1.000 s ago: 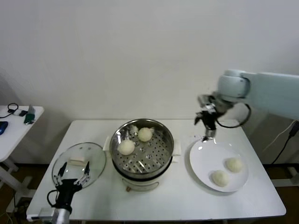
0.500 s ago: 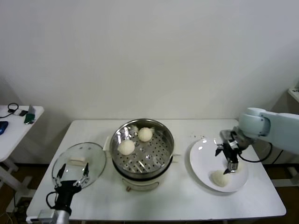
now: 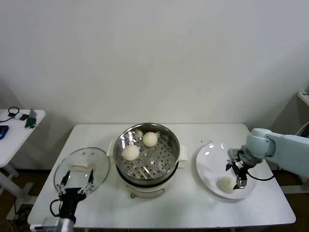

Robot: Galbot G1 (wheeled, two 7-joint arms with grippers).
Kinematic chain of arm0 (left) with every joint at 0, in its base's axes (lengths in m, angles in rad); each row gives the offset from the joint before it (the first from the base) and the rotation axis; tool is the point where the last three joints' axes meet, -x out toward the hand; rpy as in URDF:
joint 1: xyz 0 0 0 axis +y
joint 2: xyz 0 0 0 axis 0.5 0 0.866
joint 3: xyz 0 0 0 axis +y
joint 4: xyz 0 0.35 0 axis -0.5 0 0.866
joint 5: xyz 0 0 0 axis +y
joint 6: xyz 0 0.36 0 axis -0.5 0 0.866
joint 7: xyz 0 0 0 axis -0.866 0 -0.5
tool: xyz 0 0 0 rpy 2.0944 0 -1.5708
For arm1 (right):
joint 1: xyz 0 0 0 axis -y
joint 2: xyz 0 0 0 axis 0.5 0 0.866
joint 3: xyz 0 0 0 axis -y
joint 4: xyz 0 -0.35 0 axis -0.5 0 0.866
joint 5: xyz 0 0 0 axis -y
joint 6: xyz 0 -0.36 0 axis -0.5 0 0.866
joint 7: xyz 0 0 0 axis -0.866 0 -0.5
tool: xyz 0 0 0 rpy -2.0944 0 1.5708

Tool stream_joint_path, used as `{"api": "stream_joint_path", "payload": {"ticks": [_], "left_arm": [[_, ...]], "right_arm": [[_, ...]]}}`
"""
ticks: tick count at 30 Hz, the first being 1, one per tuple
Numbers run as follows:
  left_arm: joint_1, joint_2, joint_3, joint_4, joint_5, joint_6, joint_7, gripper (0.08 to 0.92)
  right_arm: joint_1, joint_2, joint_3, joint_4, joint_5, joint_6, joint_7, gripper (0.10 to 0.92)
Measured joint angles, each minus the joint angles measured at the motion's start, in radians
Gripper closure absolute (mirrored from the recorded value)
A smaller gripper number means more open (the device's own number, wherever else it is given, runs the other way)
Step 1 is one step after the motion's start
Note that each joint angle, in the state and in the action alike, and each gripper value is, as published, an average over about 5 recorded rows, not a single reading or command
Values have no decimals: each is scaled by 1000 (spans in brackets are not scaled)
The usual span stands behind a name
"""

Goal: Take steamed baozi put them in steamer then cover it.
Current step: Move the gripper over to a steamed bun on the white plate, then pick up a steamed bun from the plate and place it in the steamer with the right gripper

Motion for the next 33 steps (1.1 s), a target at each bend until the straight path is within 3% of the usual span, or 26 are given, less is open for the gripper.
{"api": "stream_joint_path", "payload": {"ticks": [12, 25, 33], "left_arm": [[-4, 7, 2, 5, 1, 4, 1, 177], [-5, 5, 8, 3, 5, 7, 1, 177], [-1, 5, 4, -3, 9, 7, 0, 177]], "right_arm": [[-141, 6, 119, -36, -40, -18, 15, 205], [-169, 8, 155, -53, -55, -11, 12, 323], [-36, 19, 86, -49, -27, 39, -28, 346]]}}
